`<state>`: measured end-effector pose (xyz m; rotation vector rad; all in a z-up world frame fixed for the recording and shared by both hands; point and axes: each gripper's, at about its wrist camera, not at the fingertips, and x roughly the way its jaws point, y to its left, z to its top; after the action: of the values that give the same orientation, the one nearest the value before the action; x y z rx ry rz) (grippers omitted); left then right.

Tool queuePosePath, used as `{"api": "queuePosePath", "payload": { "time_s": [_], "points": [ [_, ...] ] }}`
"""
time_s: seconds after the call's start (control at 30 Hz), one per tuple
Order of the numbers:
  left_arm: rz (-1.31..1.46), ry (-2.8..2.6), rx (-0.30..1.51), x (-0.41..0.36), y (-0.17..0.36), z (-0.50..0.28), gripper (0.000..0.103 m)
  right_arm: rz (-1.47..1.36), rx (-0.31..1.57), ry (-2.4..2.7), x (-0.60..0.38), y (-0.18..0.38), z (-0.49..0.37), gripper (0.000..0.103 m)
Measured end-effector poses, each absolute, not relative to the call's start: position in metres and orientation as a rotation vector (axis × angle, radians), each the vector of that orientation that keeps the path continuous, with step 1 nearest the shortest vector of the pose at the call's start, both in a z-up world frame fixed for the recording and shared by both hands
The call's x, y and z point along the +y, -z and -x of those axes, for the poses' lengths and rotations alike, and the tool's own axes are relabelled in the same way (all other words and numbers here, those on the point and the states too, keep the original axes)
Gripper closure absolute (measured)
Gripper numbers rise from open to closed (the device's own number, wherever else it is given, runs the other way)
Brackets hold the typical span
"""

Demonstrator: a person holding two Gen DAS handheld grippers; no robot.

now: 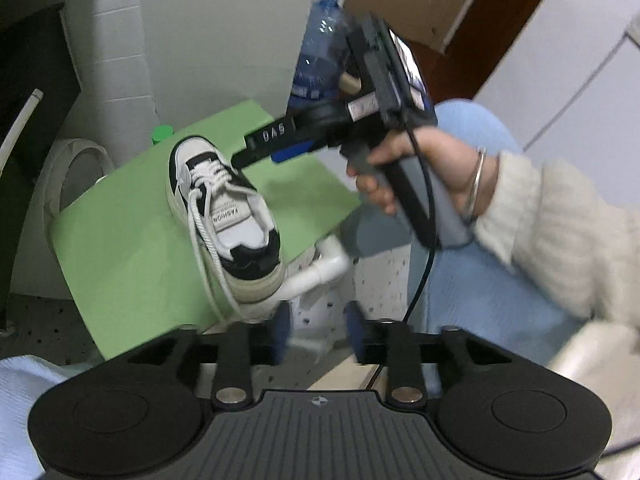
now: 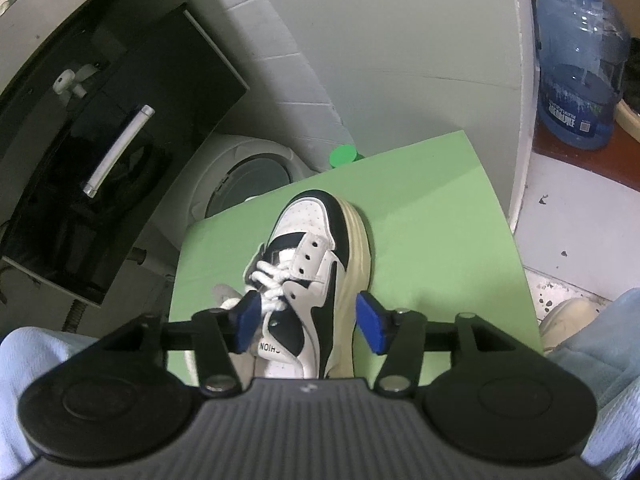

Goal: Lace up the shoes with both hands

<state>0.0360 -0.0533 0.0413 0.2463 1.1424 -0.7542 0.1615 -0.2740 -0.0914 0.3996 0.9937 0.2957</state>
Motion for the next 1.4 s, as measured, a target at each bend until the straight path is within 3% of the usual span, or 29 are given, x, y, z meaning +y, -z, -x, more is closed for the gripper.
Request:
{"api": "queuePosePath", "payload": {
  "time_s": [0.1,0.17,0.23,0.47,0.77,1.2,1.23,1.27,1.4],
  "points": [
    [-0.310,0.731,1.137,-0.046,-0.034,-0.038,0.071,-0.403,0.987,-0.306,-0.273,0.090,-0.162,0.041],
    [-0.330,0.702,1.117,-0.042,-0.028,-0.048,0.082,-0.402,0.983,-0.318,-0.271,0.089,-0.162,0.040],
    [-0.325,0.660,1.094,-0.037,-0.019,-0.062,0.086,-0.401,0.981,-0.331,-0.269,0.087,-0.162,0.038],
    [-0.167,0.668,1.186,-0.025,0.052,-0.132,0.086,-0.413,0.979,-0.360,-0.268,0.085,-0.161,0.038],
    [-0.296,0.653,1.252,-0.037,0.120,-0.148,0.086,-0.476,1.008,-0.345,-0.279,0.093,-0.164,0.038],
    [-0.302,0.550,1.282,-0.045,0.155,-0.166,0.086,-0.471,1.033,-0.338,-0.279,0.099,-0.166,0.038],
    [-0.283,0.529,1.280,-0.042,0.152,-0.168,0.087,-0.472,1.034,-0.336,-0.279,0.099,-0.166,0.038],
    [-0.260,0.499,1.276,-0.037,0.149,-0.171,0.098,-0.472,1.034,-0.334,-0.279,0.099,-0.166,0.038],
    [-0.170,0.382,1.256,-0.018,0.135,-0.183,0.099,-0.468,1.033,-0.328,-0.280,0.098,-0.166,0.037]
  ]
}}
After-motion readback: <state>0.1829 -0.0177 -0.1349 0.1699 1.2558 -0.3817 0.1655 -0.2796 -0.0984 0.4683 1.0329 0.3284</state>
